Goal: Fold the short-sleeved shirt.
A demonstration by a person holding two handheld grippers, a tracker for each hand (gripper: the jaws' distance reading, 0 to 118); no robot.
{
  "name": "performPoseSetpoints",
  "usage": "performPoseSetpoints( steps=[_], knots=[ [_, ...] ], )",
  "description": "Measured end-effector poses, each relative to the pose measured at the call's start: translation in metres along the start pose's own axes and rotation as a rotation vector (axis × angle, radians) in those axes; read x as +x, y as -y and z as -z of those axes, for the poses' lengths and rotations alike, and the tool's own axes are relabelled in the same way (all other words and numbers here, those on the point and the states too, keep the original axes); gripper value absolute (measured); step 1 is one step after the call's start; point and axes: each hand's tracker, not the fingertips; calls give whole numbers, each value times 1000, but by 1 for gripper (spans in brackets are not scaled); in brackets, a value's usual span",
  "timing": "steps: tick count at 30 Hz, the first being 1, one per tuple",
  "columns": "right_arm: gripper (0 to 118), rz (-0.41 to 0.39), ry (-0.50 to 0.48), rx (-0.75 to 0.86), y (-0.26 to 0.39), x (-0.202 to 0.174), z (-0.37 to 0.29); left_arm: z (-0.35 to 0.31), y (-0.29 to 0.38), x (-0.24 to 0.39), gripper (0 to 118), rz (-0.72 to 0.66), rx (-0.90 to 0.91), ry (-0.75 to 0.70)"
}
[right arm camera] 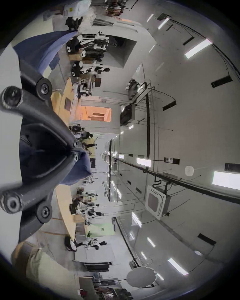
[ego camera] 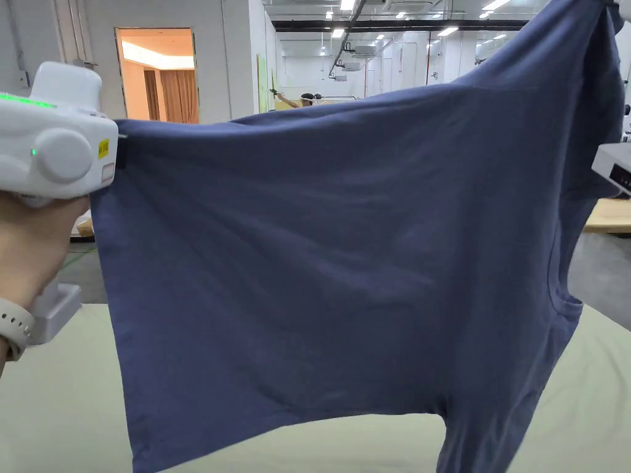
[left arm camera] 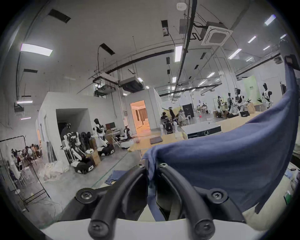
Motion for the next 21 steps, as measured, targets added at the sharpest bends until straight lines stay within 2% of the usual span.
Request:
performPoseSetpoints(
  steps=[5, 11, 15, 21],
  knots=[
    [0, -2, -4, -1, 3, 2, 19, 15, -5, 2, 2, -6, 30, -9],
    [0, 2, -3, -97, 85, 7, 18, 49, 59, 21, 2, -35, -38, 7],
    [0, 7, -15, -161, 142, 16, -4, 52, 121, 38, 2, -54, -105, 43],
    [0, -7, -27, -203, 166, 20, -77, 13, 163, 42, 2, -51, -139, 77]
  ],
)
